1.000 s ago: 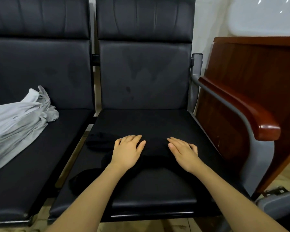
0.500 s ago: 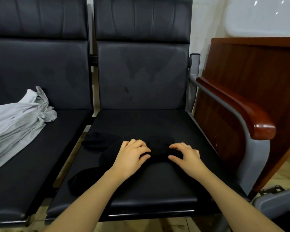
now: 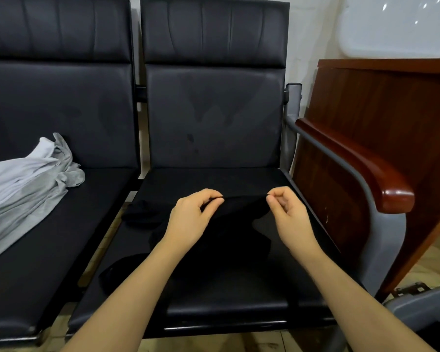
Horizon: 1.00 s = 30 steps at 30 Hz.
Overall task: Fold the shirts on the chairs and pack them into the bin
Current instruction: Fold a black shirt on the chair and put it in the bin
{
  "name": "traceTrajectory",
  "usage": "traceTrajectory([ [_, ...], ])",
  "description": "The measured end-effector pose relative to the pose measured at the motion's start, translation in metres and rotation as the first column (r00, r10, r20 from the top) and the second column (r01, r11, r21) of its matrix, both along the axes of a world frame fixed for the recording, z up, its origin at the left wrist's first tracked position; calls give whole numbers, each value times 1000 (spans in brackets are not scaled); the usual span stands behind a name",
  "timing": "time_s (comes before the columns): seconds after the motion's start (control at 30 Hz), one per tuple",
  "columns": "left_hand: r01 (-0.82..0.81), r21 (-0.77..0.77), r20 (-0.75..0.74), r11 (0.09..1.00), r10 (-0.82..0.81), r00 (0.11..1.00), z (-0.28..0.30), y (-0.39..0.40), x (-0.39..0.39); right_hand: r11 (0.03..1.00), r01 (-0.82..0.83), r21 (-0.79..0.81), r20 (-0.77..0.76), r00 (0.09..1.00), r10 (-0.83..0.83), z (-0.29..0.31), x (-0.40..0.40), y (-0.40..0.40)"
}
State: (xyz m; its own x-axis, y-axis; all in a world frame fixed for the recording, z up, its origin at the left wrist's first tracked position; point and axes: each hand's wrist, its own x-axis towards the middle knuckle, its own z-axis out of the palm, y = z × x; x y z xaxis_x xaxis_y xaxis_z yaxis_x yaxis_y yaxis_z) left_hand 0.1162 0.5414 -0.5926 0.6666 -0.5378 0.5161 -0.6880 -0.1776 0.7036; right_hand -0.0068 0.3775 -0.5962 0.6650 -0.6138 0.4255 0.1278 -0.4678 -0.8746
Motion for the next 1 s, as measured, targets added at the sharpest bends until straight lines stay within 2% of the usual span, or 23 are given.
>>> traceTrajectory([
  [0.13,-21,93,86,995,13,996,-1,6,2,999,35,27,99,994,-37,4,-3,-1],
  [0.3,29,198,59,980,-42,997,-20,15,5,993,114,14,99,988,-115,2,-10,-11],
  [0.37,9,161,2,987,-10,1000,-23,19,4,992,125,8,98,987,-125,3,-12,-12],
  [0.47,-31,19,-162,999,33,986,-15,22,2,994,112,-19,108,988,-109,7,-14,-9],
  [0.53,-50,-56,-173,997,39,984,-6,21,0,992,118,-49,116,987,-112,12,-13,-6],
  [0.63,-80,-92,-68,993,74,995,9,23,-5,987,135,-86,125,984,-124,20,-15,-3],
  [0.73,-105,-78,118,991,114,987,23,25,-2,984,143,-110,142,982,-127,28,-18,-1],
  [0.87,-136,-96,305,986,160,939,59,33,0,976,136,-169,187,977,-104,53,-21,5],
  [1.0,-158,-128,481,979,200,854,105,40,-3,959,171,-226,207,970,-124,89,-19,7],
])
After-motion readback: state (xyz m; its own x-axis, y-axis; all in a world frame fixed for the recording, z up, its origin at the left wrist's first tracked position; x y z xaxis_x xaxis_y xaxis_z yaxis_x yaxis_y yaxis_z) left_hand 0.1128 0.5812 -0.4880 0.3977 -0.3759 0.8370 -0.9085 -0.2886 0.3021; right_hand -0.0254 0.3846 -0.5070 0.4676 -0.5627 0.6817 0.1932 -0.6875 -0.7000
